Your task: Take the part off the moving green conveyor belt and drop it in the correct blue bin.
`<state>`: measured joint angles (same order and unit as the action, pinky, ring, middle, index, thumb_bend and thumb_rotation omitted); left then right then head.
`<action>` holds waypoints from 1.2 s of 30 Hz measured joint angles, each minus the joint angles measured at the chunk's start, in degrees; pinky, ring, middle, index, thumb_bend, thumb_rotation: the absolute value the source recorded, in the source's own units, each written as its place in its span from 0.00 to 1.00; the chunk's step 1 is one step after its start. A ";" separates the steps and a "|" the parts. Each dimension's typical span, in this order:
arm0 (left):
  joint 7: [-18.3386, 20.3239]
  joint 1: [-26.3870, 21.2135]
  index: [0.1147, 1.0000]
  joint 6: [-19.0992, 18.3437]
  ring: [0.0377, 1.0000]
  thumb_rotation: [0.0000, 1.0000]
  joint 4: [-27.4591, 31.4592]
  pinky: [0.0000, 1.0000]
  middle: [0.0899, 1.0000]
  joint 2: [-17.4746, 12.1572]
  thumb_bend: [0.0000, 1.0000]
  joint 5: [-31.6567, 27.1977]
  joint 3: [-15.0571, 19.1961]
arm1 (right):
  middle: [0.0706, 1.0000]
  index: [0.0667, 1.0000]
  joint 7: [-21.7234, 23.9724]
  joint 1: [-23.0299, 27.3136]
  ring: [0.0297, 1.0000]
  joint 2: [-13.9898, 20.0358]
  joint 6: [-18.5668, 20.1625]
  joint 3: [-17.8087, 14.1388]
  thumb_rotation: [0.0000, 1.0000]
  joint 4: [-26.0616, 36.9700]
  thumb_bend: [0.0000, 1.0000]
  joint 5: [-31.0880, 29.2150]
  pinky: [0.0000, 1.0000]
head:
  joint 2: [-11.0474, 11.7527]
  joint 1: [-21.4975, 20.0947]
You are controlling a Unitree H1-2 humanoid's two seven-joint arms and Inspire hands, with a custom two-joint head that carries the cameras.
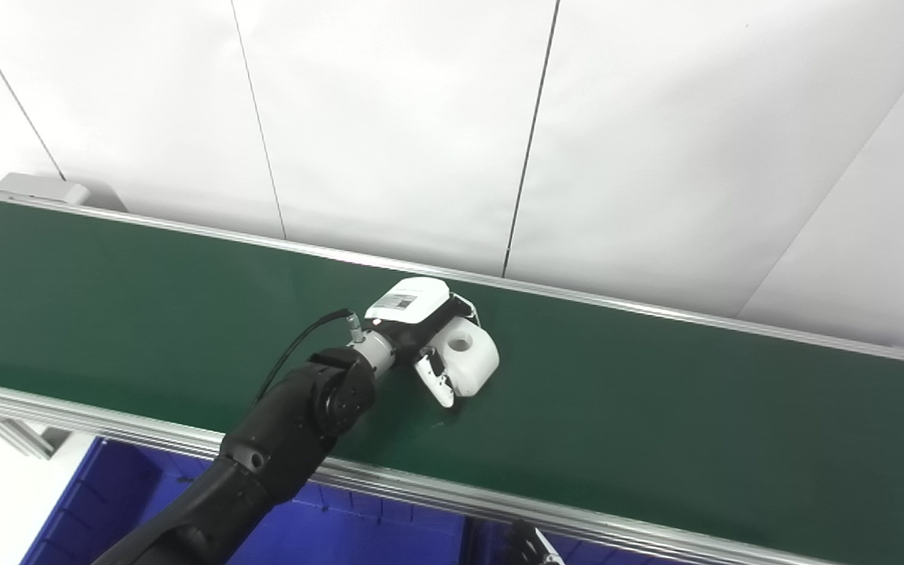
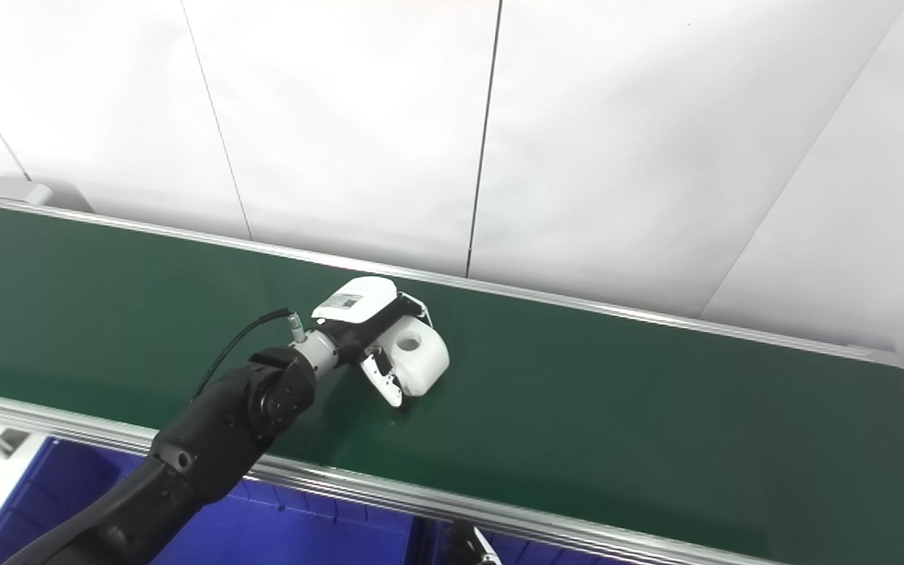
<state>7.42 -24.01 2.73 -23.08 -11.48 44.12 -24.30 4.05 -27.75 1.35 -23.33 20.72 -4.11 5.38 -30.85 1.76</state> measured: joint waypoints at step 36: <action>24.74 28.49 0.45 -13.82 0.39 0.00 62.39 0.33 0.41 -11.00 0.52 -1.96 11.59 | 0.88 0.94 4.52 -3.06 0.87 6.38 13.89 -3.40 1.00 20.75 0.87 -4.93 0.84 | -21.44 15.20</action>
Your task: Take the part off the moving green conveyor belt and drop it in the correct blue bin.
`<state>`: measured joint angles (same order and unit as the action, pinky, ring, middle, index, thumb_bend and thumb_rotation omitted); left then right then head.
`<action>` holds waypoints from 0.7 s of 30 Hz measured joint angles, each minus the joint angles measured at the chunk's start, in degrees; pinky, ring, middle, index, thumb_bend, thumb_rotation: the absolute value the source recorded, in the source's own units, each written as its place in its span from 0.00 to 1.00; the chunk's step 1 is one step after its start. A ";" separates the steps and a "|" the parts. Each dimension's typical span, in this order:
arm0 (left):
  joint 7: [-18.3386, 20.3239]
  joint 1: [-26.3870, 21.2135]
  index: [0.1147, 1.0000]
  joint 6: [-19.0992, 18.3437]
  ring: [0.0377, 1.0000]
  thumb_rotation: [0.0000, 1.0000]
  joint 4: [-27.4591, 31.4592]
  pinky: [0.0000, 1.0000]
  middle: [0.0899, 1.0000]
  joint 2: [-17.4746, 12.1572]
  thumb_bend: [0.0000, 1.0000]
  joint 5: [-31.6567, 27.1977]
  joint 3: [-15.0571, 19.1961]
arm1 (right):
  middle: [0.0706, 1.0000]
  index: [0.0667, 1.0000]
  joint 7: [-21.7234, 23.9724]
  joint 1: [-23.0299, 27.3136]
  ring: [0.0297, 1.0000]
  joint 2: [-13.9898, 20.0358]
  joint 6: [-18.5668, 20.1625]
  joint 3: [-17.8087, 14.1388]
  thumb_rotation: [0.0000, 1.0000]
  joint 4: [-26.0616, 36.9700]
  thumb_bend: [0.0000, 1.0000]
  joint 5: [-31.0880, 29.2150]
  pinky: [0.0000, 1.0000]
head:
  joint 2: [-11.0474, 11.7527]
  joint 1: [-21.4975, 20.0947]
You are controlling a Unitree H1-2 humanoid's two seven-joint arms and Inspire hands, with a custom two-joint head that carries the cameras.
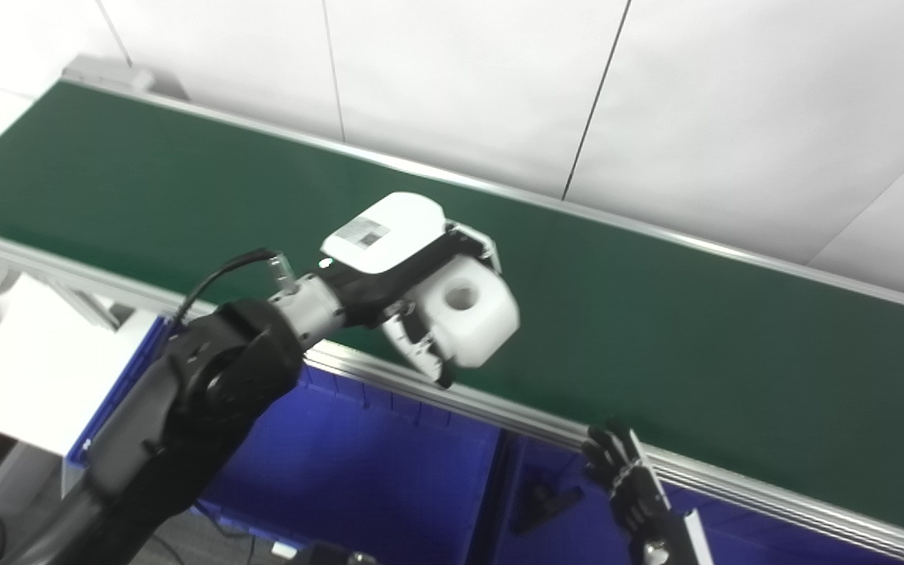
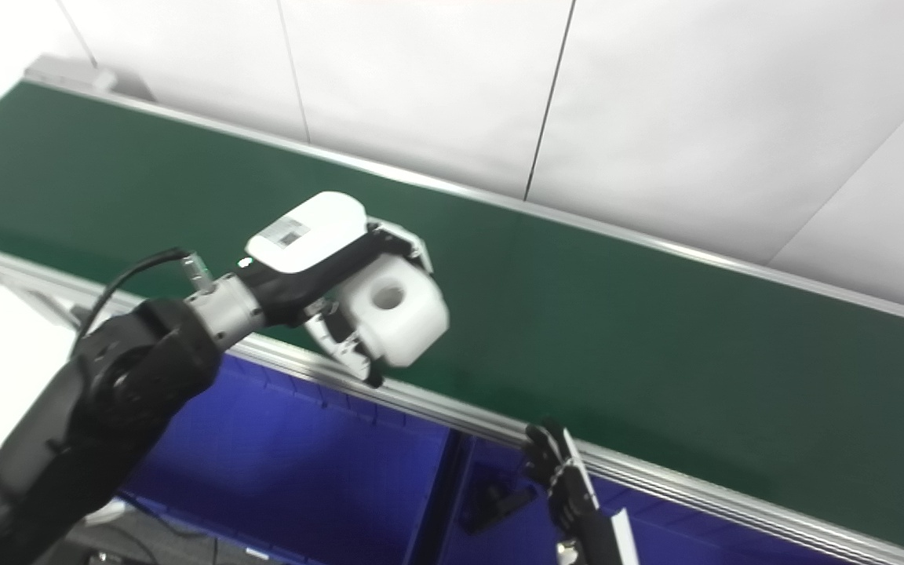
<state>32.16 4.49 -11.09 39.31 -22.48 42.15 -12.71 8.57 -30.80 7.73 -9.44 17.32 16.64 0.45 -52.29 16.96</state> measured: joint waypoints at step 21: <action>-10.85 27.63 0.42 7.77 0.25 0.00 -2.46 0.22 0.41 9.05 0.52 16.04 -3.35 | 0.88 0.93 1.19 0.30 0.87 1.00 4.10 -0.95 0.97 3.12 0.86 -1.29 0.83 | -0.45 0.27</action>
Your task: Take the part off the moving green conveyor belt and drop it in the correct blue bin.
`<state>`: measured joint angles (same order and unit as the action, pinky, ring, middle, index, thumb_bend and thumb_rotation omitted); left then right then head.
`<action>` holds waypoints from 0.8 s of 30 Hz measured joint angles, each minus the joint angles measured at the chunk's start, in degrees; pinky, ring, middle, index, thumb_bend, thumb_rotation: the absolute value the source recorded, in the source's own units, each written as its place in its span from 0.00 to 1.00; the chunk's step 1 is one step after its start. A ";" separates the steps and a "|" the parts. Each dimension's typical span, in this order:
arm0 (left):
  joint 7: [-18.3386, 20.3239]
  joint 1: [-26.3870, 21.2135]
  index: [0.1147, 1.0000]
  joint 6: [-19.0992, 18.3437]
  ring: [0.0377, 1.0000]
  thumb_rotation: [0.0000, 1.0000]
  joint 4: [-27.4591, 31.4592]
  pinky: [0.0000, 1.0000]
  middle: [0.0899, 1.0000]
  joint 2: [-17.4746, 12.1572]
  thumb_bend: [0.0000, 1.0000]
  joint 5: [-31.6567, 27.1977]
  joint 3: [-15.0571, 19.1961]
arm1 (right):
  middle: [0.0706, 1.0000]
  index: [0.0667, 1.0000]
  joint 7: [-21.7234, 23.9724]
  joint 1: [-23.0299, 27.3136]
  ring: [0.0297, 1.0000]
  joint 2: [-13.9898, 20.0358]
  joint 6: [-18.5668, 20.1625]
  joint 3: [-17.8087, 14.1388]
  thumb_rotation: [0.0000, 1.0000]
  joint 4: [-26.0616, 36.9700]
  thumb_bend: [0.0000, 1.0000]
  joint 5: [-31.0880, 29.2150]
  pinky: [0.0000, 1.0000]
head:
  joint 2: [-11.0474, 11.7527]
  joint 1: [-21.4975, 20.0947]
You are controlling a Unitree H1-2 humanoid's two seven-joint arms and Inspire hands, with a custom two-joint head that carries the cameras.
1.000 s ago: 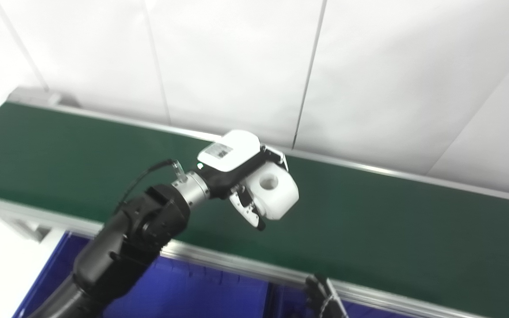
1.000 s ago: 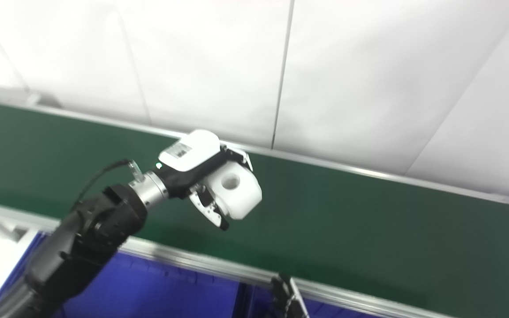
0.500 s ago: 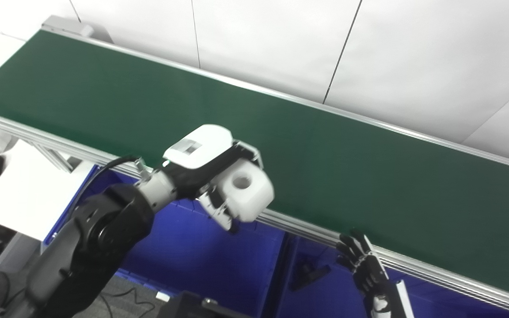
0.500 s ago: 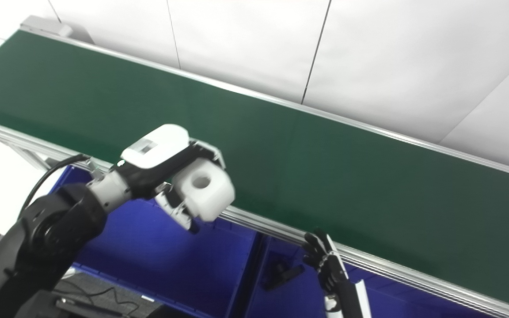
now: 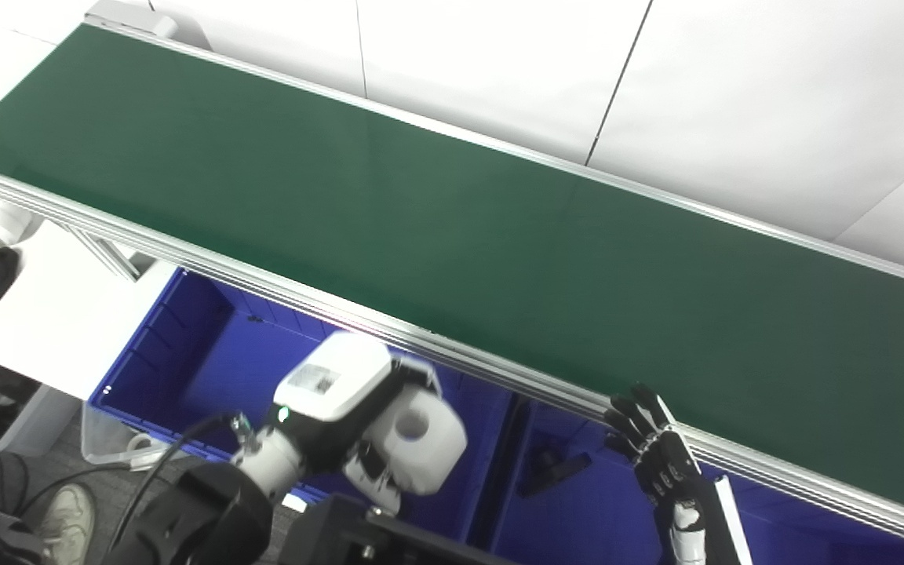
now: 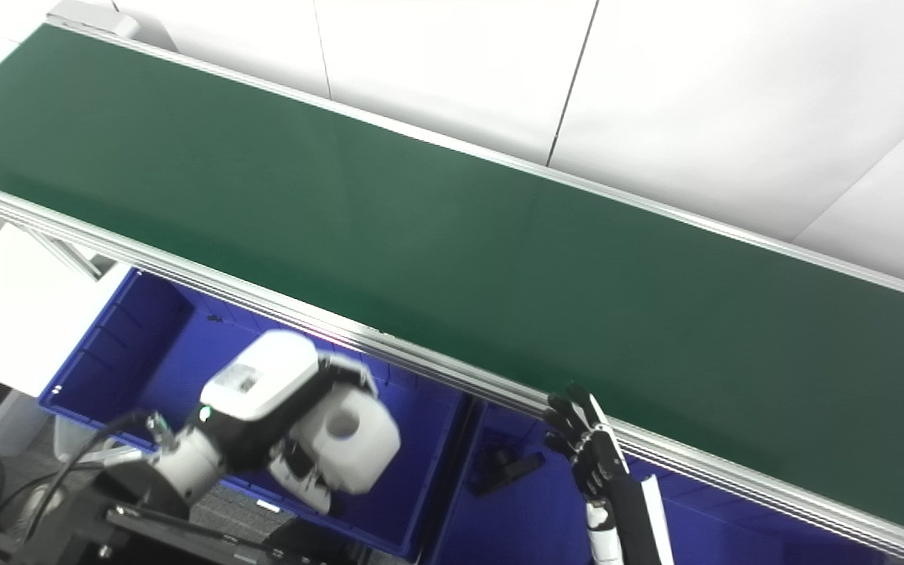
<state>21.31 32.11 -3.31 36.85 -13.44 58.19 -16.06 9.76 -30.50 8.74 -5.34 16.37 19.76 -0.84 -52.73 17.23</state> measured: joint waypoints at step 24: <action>-0.71 -3.05 0.43 -0.06 0.26 0.00 -6.21 0.22 0.42 5.42 0.52 15.71 0.30 | 0.86 0.92 0.00 -0.14 0.86 -0.60 0.00 0.54 0.97 -0.06 0.89 0.14 0.83 | -0.61 0.00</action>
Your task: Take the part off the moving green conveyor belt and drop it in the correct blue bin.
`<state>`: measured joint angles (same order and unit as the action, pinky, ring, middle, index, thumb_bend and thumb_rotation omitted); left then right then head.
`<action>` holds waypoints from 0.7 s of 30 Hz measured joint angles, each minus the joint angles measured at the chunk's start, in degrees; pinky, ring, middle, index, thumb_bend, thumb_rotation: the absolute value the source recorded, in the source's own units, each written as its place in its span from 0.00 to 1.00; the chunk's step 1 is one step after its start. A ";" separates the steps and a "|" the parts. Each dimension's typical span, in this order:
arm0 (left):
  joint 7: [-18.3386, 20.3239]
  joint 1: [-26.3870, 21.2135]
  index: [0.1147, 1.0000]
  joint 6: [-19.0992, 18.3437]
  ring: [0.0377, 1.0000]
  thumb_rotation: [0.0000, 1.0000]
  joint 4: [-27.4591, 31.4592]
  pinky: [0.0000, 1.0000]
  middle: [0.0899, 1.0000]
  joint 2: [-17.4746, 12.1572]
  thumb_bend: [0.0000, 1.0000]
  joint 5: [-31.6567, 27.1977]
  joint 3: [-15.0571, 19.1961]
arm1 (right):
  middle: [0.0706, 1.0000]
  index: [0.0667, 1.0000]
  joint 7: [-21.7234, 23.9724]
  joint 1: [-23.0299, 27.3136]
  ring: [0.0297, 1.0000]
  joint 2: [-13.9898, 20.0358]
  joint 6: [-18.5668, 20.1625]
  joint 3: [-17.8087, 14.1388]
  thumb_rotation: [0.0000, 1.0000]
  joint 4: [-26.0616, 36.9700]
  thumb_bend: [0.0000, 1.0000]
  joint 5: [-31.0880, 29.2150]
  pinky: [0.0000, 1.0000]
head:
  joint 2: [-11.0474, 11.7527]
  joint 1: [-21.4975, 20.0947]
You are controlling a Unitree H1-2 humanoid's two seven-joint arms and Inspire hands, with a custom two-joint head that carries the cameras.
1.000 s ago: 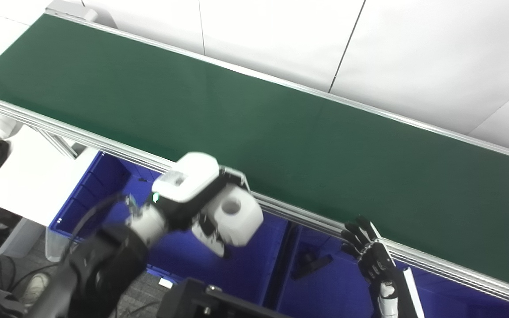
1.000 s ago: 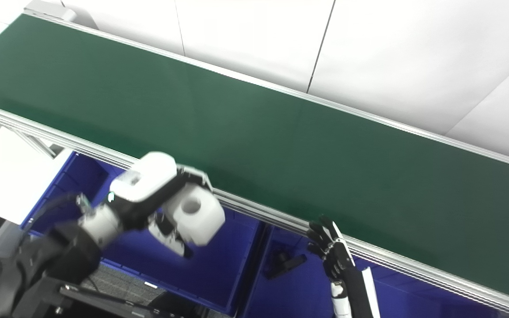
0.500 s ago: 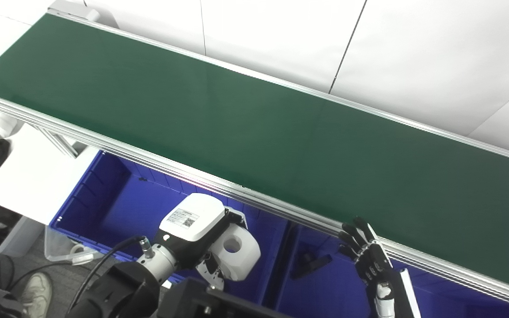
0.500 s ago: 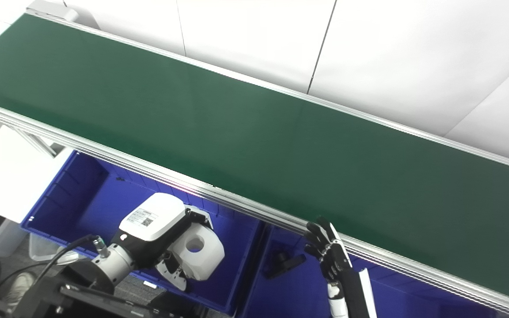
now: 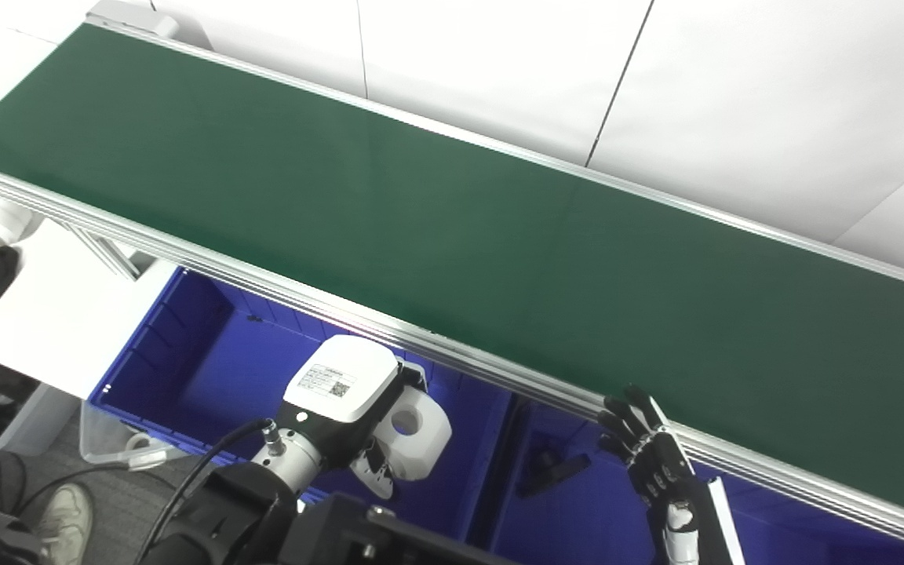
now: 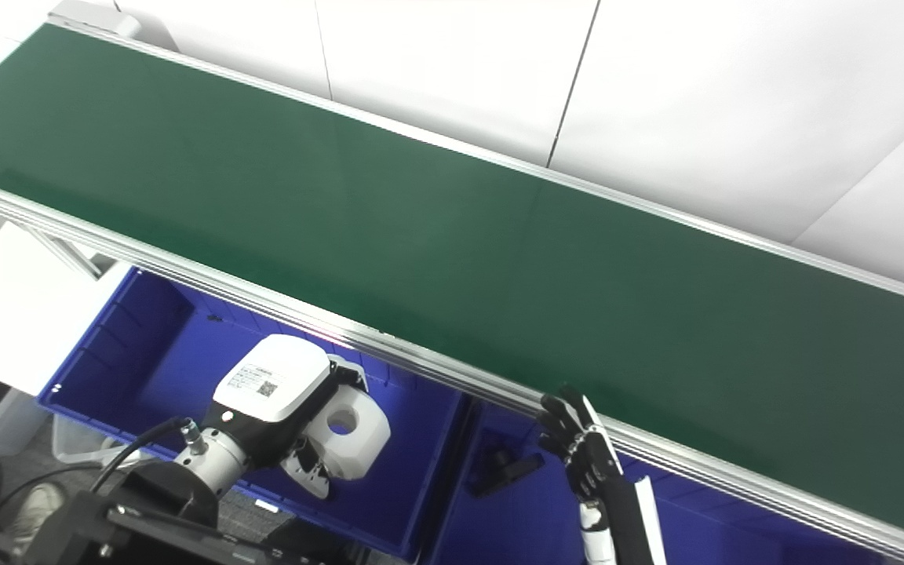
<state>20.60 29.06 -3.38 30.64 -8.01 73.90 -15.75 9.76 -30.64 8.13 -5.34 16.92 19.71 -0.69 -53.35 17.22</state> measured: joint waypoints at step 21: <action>20.96 -5.43 0.76 -4.09 0.78 0.45 -5.24 0.75 0.80 1.22 0.89 12.70 -3.23 | 0.86 0.92 0.02 0.06 0.86 -0.56 0.32 0.74 0.97 0.64 0.89 0.01 0.82 | -0.27 -0.61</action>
<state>41.57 23.63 -7.47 25.40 -6.80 86.61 -18.98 9.78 -30.58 7.57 -5.02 17.65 20.35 -0.68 -53.61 16.61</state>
